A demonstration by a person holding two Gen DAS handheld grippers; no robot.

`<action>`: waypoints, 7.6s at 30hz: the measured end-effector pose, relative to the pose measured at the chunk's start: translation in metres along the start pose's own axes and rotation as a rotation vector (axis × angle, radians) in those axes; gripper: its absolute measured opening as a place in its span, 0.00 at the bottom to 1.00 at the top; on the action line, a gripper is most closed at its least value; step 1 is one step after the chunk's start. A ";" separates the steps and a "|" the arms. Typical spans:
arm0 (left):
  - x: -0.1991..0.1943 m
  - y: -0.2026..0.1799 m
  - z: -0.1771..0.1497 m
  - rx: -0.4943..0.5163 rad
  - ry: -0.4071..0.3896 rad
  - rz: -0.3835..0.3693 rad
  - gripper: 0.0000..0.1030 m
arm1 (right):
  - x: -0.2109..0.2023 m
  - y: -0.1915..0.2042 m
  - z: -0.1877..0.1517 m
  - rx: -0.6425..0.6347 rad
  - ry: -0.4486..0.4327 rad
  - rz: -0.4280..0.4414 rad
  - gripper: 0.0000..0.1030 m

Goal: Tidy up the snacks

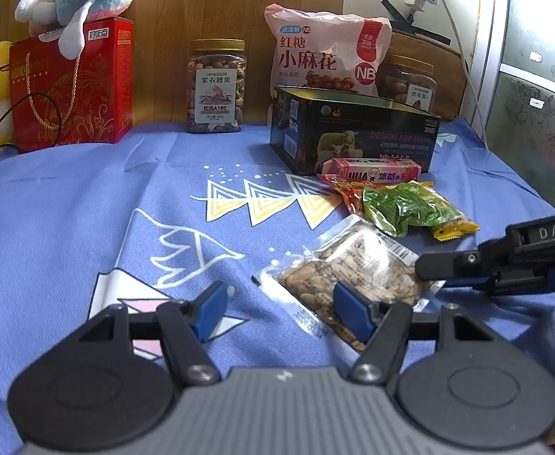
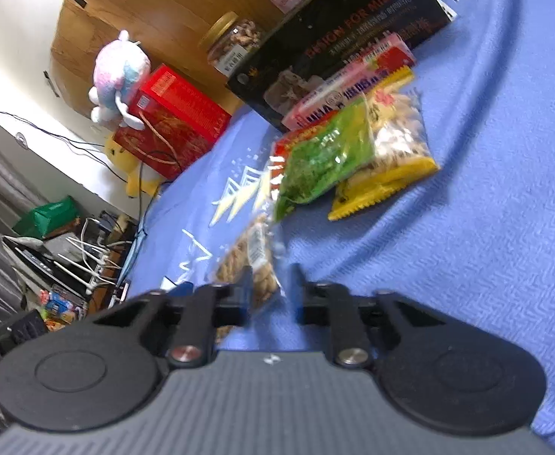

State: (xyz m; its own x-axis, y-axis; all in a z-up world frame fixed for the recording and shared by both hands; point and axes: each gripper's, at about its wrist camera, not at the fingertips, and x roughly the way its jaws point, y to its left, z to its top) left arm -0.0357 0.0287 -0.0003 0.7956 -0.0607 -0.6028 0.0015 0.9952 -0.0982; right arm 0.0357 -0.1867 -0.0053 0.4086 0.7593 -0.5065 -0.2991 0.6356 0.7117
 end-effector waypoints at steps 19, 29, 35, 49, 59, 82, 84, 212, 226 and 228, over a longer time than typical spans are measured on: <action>0.000 0.075 -0.019 -0.626 0.181 -0.596 0.80 | -0.003 -0.034 -0.021 0.352 0.145 0.299 0.10; 0.019 0.093 -0.031 -0.761 0.231 -0.568 0.19 | -0.002 -0.022 -0.022 0.290 0.170 0.289 0.12; 0.018 0.097 -0.034 -0.778 0.231 -0.576 0.17 | 0.000 -0.016 -0.021 0.248 0.159 0.242 0.12; 0.021 0.116 -0.050 -0.915 0.243 -0.657 0.09 | 0.008 -0.002 -0.015 0.146 0.113 0.136 0.15; 0.022 0.122 -0.055 -1.027 0.235 -0.765 0.08 | 0.011 0.005 -0.011 0.139 0.111 0.162 0.33; 0.018 0.107 -0.027 -0.826 0.221 -0.599 0.34 | 0.011 -0.004 -0.012 0.132 0.116 0.171 0.12; 0.021 0.097 -0.022 -0.789 0.232 -0.567 0.27 | 0.008 -0.009 -0.011 0.160 0.110 0.183 0.12; 0.060 -0.022 0.058 -0.210 0.148 -0.178 0.27 | -0.007 0.026 0.023 -0.431 -0.151 -0.257 0.23; 0.039 0.015 0.040 -0.356 0.154 -0.302 0.48 | -0.020 0.022 0.016 -0.255 -0.090 -0.068 0.04; 0.036 0.015 0.037 -0.346 0.154 -0.302 0.48 | -0.015 0.003 0.013 -0.133 -0.020 -0.024 0.04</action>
State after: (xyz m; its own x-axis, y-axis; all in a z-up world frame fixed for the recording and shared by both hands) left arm 0.0152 0.0447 0.0063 0.6916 -0.3793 -0.6146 -0.0038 0.8491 -0.5282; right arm 0.0400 -0.1985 0.0111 0.4342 0.7413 -0.5118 -0.4000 0.6677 0.6278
